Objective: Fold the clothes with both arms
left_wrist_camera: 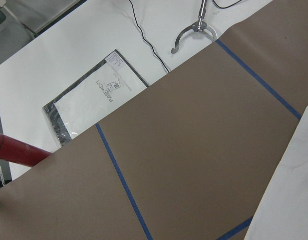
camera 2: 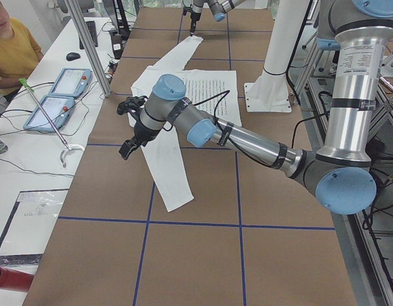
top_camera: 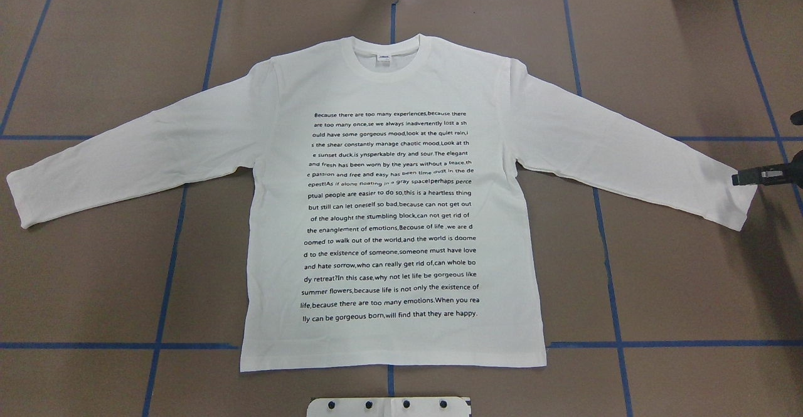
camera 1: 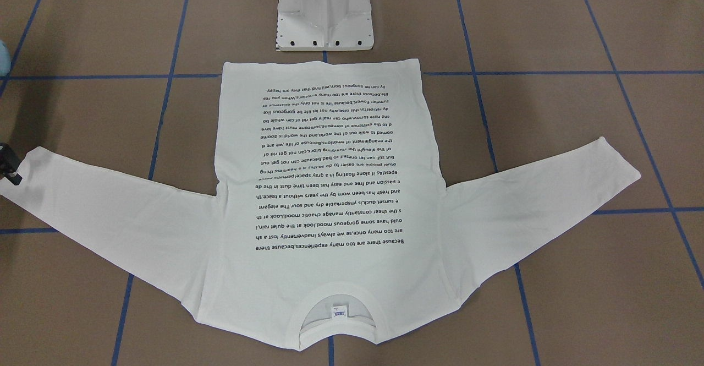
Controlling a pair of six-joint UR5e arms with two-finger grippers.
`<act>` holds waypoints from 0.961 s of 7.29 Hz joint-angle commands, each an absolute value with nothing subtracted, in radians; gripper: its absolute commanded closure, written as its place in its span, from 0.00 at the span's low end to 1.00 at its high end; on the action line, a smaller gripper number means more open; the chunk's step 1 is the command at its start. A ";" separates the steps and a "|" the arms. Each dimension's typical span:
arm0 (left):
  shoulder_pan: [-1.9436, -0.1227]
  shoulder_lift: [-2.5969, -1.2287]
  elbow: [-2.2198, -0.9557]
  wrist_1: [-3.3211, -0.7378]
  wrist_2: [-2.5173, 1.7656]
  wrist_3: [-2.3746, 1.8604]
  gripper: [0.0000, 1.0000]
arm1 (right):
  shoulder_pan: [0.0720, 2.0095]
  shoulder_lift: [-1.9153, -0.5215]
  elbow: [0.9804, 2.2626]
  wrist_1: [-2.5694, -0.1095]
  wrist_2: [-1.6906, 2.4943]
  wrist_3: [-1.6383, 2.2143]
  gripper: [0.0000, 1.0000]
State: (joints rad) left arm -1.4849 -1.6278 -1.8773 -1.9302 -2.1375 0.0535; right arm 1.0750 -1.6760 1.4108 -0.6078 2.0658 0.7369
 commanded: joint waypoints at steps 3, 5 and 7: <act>-1.486 -1.620 -1.879 -1.931 -2.138 0.057 0.00 | 1.062 -1.672 1.394 -0.607 2.054 0.739 0.80; -1.486 -1.621 -1.879 -1.931 -2.138 0.057 0.00 | 1.062 -1.669 1.404 -0.607 2.056 0.736 1.00; -1.486 -1.620 -1.878 -1.931 -2.137 0.057 0.00 | 1.077 -1.670 1.469 -0.624 2.071 0.733 1.00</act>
State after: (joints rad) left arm -1.4864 -1.6204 -1.8789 -1.9313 -2.1374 0.0568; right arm 1.0667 -1.6682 1.4303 -0.6129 2.0637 0.7351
